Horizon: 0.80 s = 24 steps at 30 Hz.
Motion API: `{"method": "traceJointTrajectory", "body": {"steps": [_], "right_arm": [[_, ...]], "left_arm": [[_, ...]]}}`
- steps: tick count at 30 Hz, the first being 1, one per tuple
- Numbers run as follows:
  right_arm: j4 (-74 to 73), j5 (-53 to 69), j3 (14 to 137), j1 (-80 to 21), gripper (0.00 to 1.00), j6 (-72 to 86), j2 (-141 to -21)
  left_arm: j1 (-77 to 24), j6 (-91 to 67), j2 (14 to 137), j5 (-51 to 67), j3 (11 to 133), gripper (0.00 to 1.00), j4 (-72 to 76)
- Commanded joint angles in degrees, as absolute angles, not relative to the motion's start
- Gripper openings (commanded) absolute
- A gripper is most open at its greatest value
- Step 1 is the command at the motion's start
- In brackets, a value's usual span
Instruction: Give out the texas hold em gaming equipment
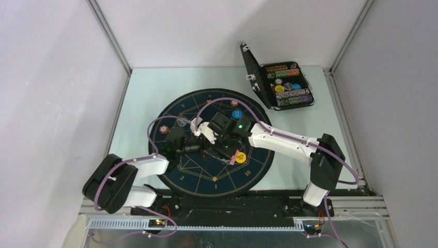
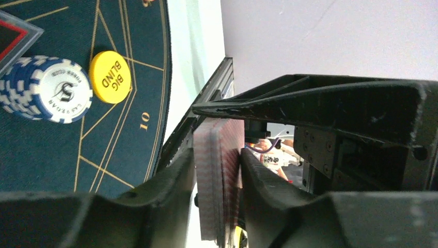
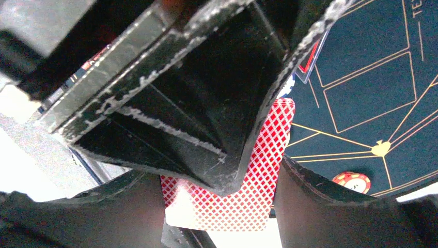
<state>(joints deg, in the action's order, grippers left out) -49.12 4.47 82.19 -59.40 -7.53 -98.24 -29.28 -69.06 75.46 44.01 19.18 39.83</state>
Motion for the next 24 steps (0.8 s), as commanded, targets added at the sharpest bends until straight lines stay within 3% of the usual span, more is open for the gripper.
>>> {"method": "traceJointTrajectory", "body": {"steps": [1,6,7,9,12,17,20,24], "right_arm": [[-47.4,3.0,83.2,-59.1,0.07,-6.7,-95.5],[-47.4,3.7,83.3,-57.9,0.20,-5.4,-95.2],[-47.4,4.1,83.2,-57.6,0.23,-5.3,-95.1],[-47.4,4.4,82.8,-57.4,0.31,-5.4,-94.8],[-47.8,6.2,82.1,-57.2,0.55,-5.7,-94.5],[-48.2,7.5,81.0,-57.1,0.83,-5.6,-94.3],[-48.7,7.0,80.9,-56.8,0.91,-4.7,-94.2],[-48.4,6.9,80.4,-56.6,0.92,-4.5,-93.9]], "left_arm": [[-30.5,-71.1,76.2,46.0,18.9,0.36,45.6],[-30.8,-71.5,76.1,45.8,18.9,0.02,45.7],[-30.8,-71.6,75.8,45.7,18.9,0.01,45.7],[-30.8,-72.0,75.1,45.4,18.6,0.00,45.6],[-30.8,-72.6,74.2,45.0,18.5,0.00,45.4],[-30.8,-73.7,72.7,44.7,18.3,0.00,45.9],[-30.7,-73.0,72.0,44.2,18.5,0.00,44.2],[-30.7,-72.7,71.7,43.9,18.6,0.00,43.2]]}}
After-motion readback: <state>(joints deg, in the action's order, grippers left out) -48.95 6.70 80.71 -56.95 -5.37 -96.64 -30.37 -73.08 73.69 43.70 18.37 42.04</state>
